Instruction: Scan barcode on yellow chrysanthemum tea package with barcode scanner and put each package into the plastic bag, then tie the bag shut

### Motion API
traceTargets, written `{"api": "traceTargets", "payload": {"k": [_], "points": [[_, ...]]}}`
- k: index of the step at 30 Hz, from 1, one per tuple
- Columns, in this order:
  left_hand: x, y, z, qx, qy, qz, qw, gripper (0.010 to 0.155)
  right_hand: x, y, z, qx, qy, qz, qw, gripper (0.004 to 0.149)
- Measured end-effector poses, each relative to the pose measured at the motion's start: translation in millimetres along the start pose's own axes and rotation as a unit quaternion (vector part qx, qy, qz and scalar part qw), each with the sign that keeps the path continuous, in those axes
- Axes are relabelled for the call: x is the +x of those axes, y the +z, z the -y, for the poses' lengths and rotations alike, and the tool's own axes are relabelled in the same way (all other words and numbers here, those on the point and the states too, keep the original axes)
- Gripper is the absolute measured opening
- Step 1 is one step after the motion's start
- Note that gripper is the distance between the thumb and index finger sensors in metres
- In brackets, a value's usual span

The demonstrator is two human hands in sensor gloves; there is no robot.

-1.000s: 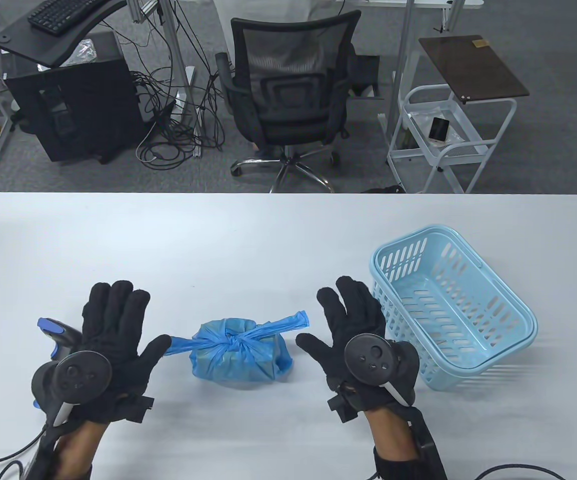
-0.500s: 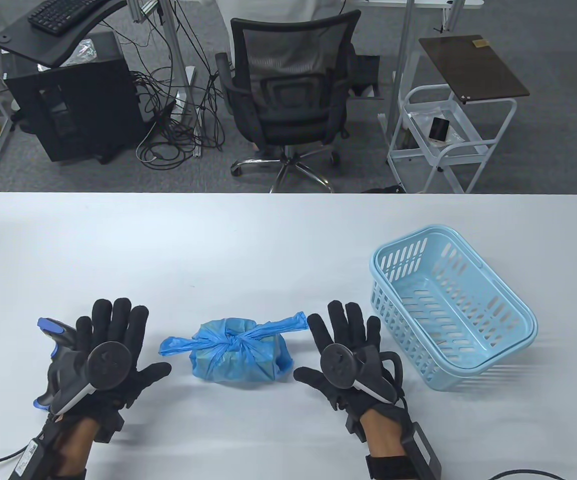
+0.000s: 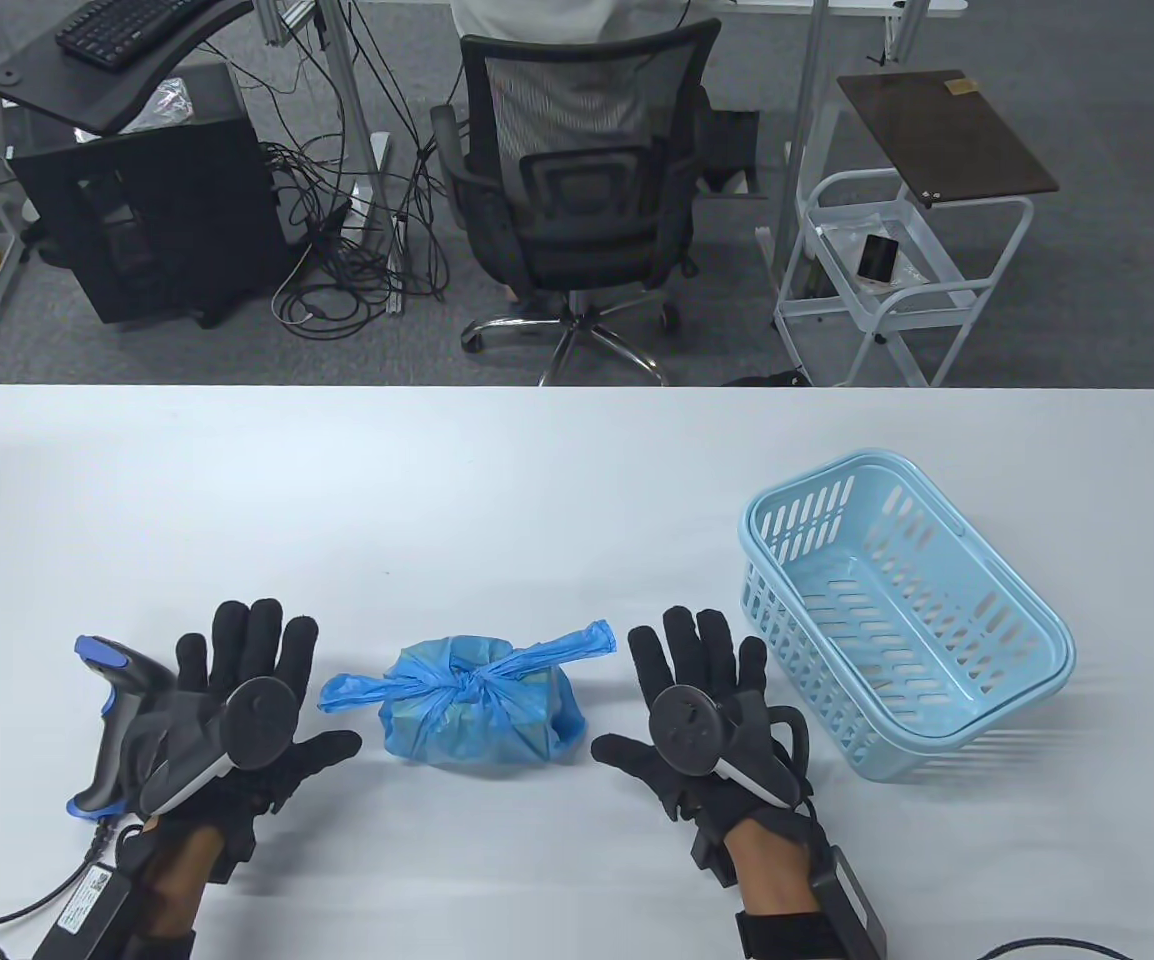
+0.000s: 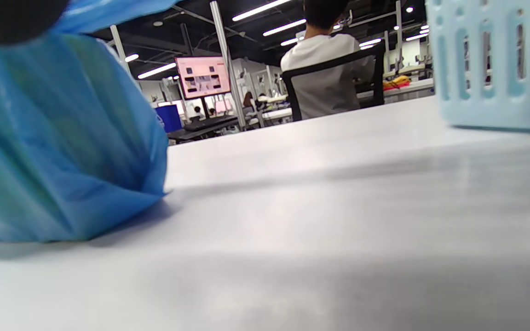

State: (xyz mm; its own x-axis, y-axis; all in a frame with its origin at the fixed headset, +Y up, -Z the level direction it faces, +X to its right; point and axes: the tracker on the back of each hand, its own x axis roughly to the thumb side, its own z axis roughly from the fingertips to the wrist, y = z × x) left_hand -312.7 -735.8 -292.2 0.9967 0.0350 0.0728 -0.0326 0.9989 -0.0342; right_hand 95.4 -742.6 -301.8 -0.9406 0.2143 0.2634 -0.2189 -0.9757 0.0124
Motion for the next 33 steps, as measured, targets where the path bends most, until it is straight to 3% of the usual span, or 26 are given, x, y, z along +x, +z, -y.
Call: {"api": "traceTargets", "payload": {"k": [15, 21, 28, 33], "points": [[5.5, 11.6, -5.2, 0.029, -0.016, -0.005, 0.999, 0.108, 4.5, 1.5, -2.2, -0.012, 0.076, -0.017, 0.997, 0.103], [10.8, 11.3, -5.2, 0.038, -0.072, -0.013, 0.997, 0.104, 9.4, 0.8, -3.8, 0.002, 0.136, -0.026, 0.990, 0.099], [10.7, 12.6, -4.4, 0.032, -0.057, -0.015, 0.998, 0.104, 8.4, 3.5, 1.2, -0.005, 0.110, -0.033, 0.993, 0.099], [11.4, 13.2, -5.1, 0.037, -0.064, -0.015, 0.997, 0.103, 12.2, 2.9, -3.0, 0.015, 0.137, -0.033, 0.990, 0.097]]}}
